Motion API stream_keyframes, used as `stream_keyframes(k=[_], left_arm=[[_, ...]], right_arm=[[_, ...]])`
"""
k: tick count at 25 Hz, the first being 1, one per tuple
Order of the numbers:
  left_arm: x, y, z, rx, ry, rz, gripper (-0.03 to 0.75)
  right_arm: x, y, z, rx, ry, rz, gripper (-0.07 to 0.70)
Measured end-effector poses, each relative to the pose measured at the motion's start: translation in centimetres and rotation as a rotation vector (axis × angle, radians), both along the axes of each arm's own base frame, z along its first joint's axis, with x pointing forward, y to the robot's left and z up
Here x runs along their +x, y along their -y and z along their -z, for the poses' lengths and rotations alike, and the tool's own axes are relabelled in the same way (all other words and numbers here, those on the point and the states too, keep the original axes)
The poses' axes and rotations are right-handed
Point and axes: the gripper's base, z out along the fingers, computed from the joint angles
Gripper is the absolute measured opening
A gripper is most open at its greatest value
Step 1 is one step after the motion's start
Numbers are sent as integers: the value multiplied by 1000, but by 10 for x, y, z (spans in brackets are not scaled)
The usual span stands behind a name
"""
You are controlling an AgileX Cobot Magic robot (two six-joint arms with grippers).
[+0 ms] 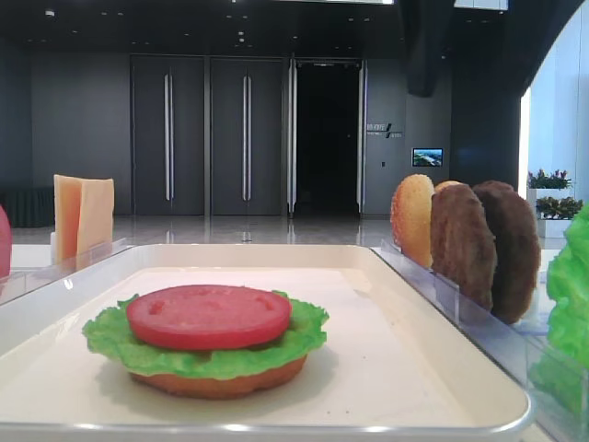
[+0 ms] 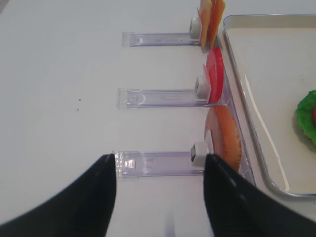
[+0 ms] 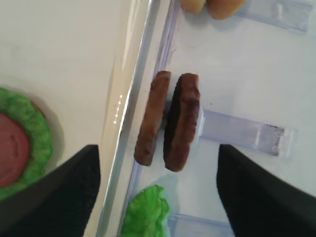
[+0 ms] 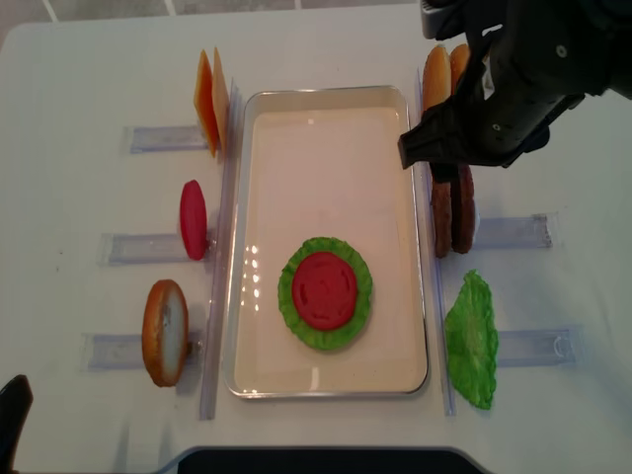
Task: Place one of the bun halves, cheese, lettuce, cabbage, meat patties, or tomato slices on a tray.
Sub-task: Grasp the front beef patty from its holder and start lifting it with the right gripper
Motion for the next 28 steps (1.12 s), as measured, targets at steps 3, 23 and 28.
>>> stream_keyframes(k=[3, 23, 28], left_arm=[[0, 0, 0, 0, 0, 0, 432], [0, 0, 0, 0, 0, 0, 432], [0, 0, 0, 0, 0, 0, 432]], right_arm=[[11, -10, 7, -12, -27, 4, 503], [31, -16, 27, -6, -208, 86, 503], [34, -15, 28, 11, -205, 98, 503]])
